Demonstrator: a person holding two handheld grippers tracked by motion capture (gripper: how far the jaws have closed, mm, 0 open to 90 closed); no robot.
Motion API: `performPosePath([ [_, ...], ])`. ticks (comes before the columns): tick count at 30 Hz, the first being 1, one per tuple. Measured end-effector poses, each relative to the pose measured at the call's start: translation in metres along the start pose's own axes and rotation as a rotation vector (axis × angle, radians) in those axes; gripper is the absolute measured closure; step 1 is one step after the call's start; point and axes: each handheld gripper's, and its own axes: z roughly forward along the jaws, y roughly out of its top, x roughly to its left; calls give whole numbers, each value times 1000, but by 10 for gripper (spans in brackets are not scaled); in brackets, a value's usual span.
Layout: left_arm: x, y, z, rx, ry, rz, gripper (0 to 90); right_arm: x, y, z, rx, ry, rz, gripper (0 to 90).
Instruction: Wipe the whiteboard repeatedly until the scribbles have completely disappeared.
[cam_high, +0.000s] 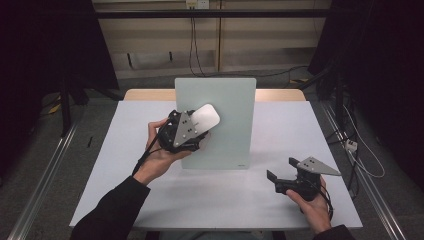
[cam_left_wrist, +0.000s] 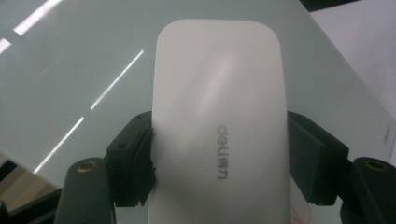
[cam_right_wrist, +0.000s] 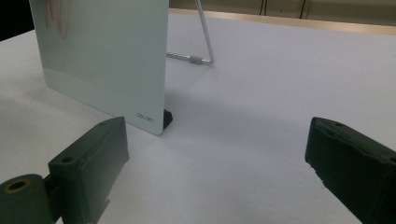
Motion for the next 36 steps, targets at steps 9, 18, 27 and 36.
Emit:
performPosePath([
  [9, -11, -10, 2, 7, -21, 12, 311, 0, 0, 0, 2, 0, 2, 59],
  [18, -34, -25, 7, 46, -82, 39, 311, 1, 0, 0, 0, 1, 1, 59],
  [27, -39, -27, 8, 73, -117, 40, 312, 0, 0, 0, 1, 0, 0, 59],
  [36, -18, -11, 4, 56, -68, 42, 312, 0, 0, 0, 2, -1, 0, 59],
])
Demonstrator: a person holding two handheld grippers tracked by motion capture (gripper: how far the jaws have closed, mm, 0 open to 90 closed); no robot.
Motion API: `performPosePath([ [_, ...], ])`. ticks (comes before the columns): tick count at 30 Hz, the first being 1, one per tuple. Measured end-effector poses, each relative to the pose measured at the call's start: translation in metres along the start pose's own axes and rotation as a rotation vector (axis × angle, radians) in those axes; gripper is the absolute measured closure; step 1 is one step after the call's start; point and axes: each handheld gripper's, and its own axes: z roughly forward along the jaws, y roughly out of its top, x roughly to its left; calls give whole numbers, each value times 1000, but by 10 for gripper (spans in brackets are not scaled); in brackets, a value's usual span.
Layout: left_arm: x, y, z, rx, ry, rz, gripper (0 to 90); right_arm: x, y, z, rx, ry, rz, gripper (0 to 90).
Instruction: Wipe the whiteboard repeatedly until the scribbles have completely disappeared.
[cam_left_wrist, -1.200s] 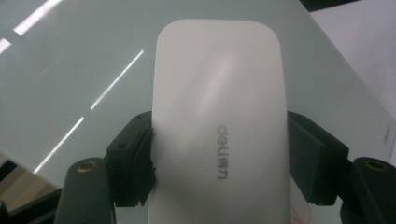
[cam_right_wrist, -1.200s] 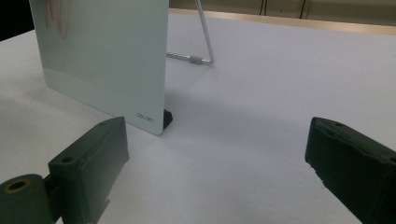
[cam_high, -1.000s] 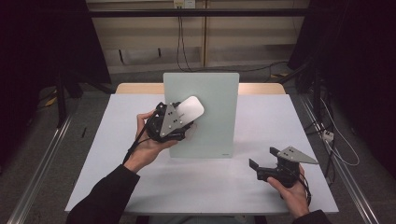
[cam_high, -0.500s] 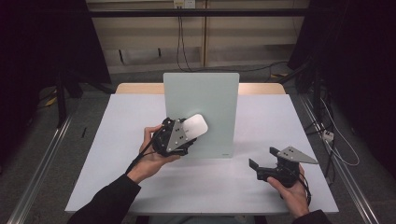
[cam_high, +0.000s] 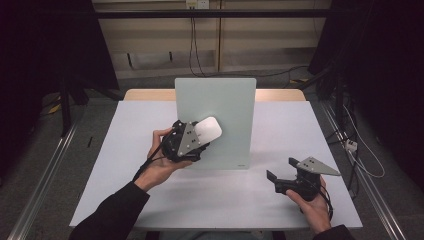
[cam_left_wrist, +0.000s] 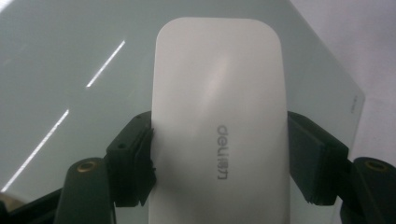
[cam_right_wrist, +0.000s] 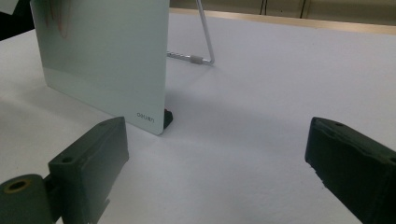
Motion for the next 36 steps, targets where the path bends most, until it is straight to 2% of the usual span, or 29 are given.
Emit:
performPosePath([
  [5, 12, 6, -4, -22, 32, -21, 312, 0, 0, 0, -1, 0, 0, 59],
  [9, 11, 4, -5, -24, 42, -17, 312, 0, 0, 0, 0, 1, 0, 59],
  [13, 4, -1, -3, -22, 26, -25, 312, 0, 0, 0, 0, 0, -1, 59],
  [19, -13, -14, 2, -8, -17, -32, 311, 0, 0, 0, 0, 0, 0, 59],
  [28, -31, -21, 10, 27, -65, -8, 312, 0, 0, 0, -1, 2, 2, 60],
  [31, -33, -22, 11, 38, -77, 1, 311, 0, 0, 0, 2, 2, -2, 60],
  [33, -30, -21, 10, 38, -87, -13, 312, 0, 0, 0, 2, 1, -2, 60],
  [36, -26, -19, 8, 32, -74, -12, 312, 0, 0, 0, 2, 1, 0, 60],
])
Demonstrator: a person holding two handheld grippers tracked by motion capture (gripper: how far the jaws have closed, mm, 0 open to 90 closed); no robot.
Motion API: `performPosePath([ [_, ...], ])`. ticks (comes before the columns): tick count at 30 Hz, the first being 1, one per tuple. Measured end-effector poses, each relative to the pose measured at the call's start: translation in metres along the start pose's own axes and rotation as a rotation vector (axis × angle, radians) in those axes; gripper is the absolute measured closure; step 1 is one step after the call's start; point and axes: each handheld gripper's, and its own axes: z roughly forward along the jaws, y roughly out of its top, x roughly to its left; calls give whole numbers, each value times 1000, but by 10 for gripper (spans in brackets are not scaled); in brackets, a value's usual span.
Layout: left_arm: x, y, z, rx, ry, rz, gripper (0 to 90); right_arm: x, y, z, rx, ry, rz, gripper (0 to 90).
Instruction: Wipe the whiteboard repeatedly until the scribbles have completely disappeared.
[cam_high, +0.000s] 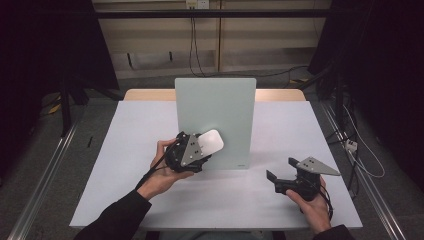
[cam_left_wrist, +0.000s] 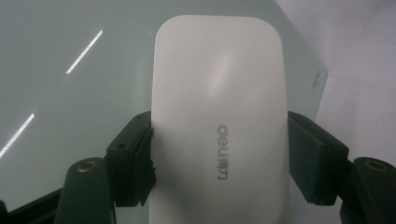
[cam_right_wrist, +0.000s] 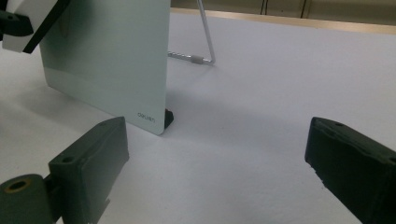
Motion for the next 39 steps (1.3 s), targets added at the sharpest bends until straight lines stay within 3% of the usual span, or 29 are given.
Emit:
performPosePath([
  [5, 15, 10, -7, -14, 36, -5, 312, 0, 0, 0, 0, 1, 1, 60],
  [9, 30, 16, -14, -48, 71, -32, 312, 0, 0, 0, 0, 1, 0, 60],
  [13, 35, 17, -17, -58, 88, -40, 312, 0, 0, 0, -1, 3, 3, 60],
  [19, 26, 12, -13, -47, 80, -15, 311, 0, 0, 0, 0, 3, 2, 60],
  [29, 1, -1, -1, -1, 13, 21, 311, 0, 0, 1, 2, 4, 4, 59],
  [39, -13, -7, 6, 27, -26, 28, 311, 0, 0, 1, 4, 5, 3, 59],
])
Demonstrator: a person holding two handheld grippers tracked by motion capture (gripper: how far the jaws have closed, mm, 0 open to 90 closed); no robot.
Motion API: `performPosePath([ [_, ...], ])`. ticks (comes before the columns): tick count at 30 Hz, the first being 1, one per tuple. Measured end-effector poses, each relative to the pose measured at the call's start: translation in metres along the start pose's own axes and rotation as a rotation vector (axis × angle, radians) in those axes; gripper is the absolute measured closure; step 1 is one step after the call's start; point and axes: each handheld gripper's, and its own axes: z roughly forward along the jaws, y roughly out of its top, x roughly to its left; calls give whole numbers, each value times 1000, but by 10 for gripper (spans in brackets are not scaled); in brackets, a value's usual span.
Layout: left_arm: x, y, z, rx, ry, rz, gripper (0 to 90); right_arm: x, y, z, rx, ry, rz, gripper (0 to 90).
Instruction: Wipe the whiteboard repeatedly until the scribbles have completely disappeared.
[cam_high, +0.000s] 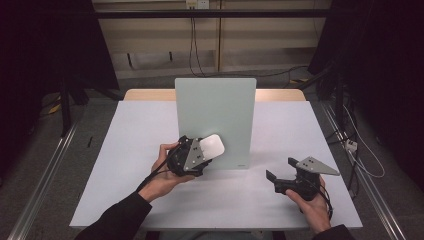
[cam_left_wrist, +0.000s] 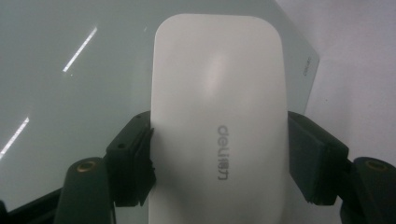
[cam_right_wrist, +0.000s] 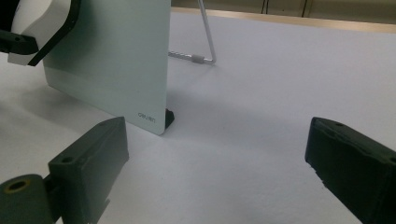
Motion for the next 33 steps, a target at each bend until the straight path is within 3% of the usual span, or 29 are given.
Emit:
performPosePath([
  [6, 11, 6, -5, -10, 14, -8, 311, -1, 0, 0, -2, -3, 2, 59],
  [17, 39, 20, -20, -49, 93, -29, 312, 0, 0, 0, -1, -1, 0, 59],
  [26, 31, 11, -18, -51, 82, -29, 311, 0, 0, 0, 0, -2, 1, 59],
  [33, 14, 0, -10, -19, 36, -18, 311, 0, 0, 0, 0, -3, -1, 59],
])
